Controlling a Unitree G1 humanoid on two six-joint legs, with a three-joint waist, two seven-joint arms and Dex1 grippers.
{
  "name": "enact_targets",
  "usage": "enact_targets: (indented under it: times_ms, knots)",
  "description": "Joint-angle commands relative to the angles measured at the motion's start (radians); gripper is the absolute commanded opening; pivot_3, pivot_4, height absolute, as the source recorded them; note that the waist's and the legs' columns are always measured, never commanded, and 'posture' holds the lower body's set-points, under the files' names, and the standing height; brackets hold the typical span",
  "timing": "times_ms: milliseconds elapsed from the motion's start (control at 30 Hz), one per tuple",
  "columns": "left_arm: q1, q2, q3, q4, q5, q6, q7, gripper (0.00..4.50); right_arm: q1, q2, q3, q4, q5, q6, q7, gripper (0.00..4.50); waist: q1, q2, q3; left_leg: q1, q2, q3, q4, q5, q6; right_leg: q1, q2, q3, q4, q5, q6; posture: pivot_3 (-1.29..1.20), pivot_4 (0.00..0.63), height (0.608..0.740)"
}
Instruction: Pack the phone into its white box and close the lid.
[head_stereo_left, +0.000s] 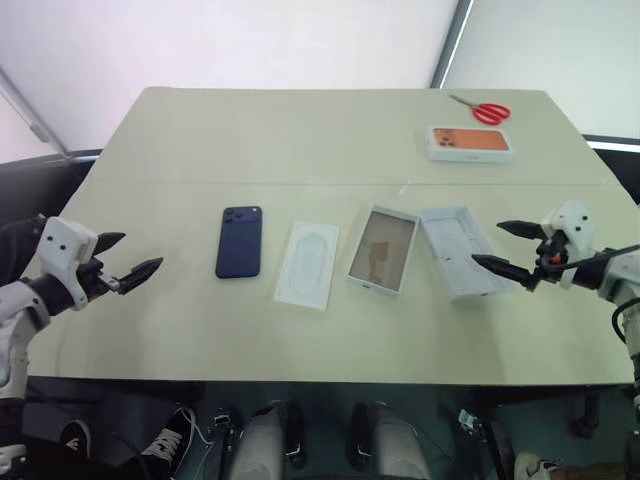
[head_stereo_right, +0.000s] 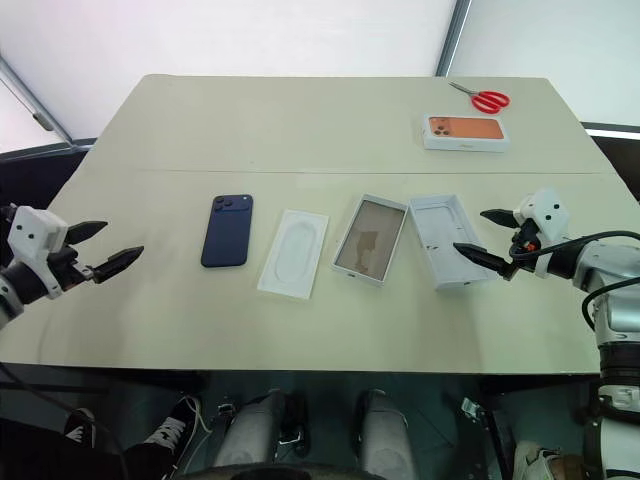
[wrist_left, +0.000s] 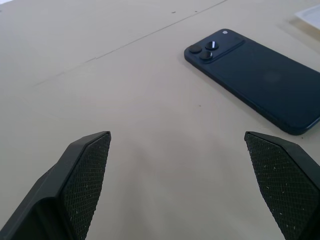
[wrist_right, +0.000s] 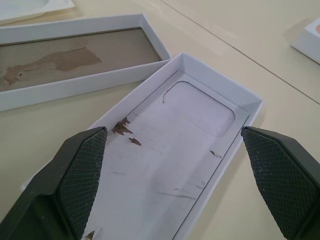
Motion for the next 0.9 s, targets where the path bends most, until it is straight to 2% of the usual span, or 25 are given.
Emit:
enact_targets:
  times_ms: [33, 267, 367, 467, 533, 667, 900]
  knots:
    - [-0.014, -0.006, -0.023, -0.098, -0.018, 0.058, 0.025, 4.50, -0.023, 0.005, 0.003, -0.065, 0.020, 0.017, -0.001, 4.48, 0.000, 0.000, 0.000, 0.000, 0.000, 0.000, 0.000, 0.000, 0.000, 0.000, 0.000, 0.000, 0.000, 0.000, 0.000, 0.00, 0.150, 0.738]
    - [-0.039, -0.078, -0.088, -0.302, -0.134, 0.298, 0.088, 4.50, -0.019, 0.017, 0.080, -0.246, 0.012, 0.047, 0.010, 4.48, 0.000, 0.000, 0.000, 0.001, 0.000, 0.000, 0.000, 0.002, 0.002, 0.002, 0.001, 0.000, 0.000, 0.000, 0.000, 0.00, 0.150, 0.738]
    - [-0.071, -0.137, -0.161, -0.412, -0.268, 0.535, 0.140, 4.50, -0.079, 0.042, 0.131, -0.370, 0.045, 0.102, 0.006, 4.48, 0.000, 0.000, 0.000, 0.001, 0.000, 0.000, 0.001, 0.002, 0.002, 0.002, 0.002, 0.000, 0.000, 0.000, 0.001, 0.00, 0.150, 0.738]
    - [-0.135, -0.208, -0.211, -0.404, -0.291, 0.625, 0.207, 4.50, -0.082, 0.050, 0.207, -0.453, 0.012, 0.102, 0.028, 4.48, 0.004, -0.001, 0.000, 0.001, 0.001, -0.001, 0.001, 0.002, 0.002, 0.003, 0.003, 0.001, 0.001, 0.000, 0.001, 0.00, 0.150, 0.738]
    - [-0.184, -0.266, -0.212, -0.374, -0.323, 0.698, 0.263, 4.50, -0.085, 0.081, 0.245, -0.525, 0.034, 0.144, 0.015, 4.48, 0.006, -0.003, -0.001, 0.002, 0.001, -0.002, 0.001, 0.003, 0.002, 0.004, 0.005, 0.000, 0.001, 0.000, 0.001, 0.00, 0.150, 0.738]
    - [-0.219, -0.325, -0.192, -0.356, -0.324, 0.726, 0.334, 4.50, -0.082, 0.120, 0.259, -0.574, 0.033, 0.172, -0.034, 4.48, 0.003, -0.003, 0.000, 0.002, 0.001, -0.002, 0.002, 0.003, 0.002, 0.004, 0.005, 0.000, 0.001, 0.000, 0.001, 0.00, 0.150, 0.738]
    - [-0.267, -0.482, -0.072, -0.331, -0.542, 0.930, 0.439, 4.50, -0.083, 0.159, 0.235, -0.586, 0.095, 0.224, -0.075, 4.48, 0.006, -0.004, 0.000, 0.002, 0.000, -0.002, 0.003, 0.003, 0.003, 0.005, 0.005, 0.000, 0.001, 0.000, 0.001, 0.00, 0.150, 0.738]
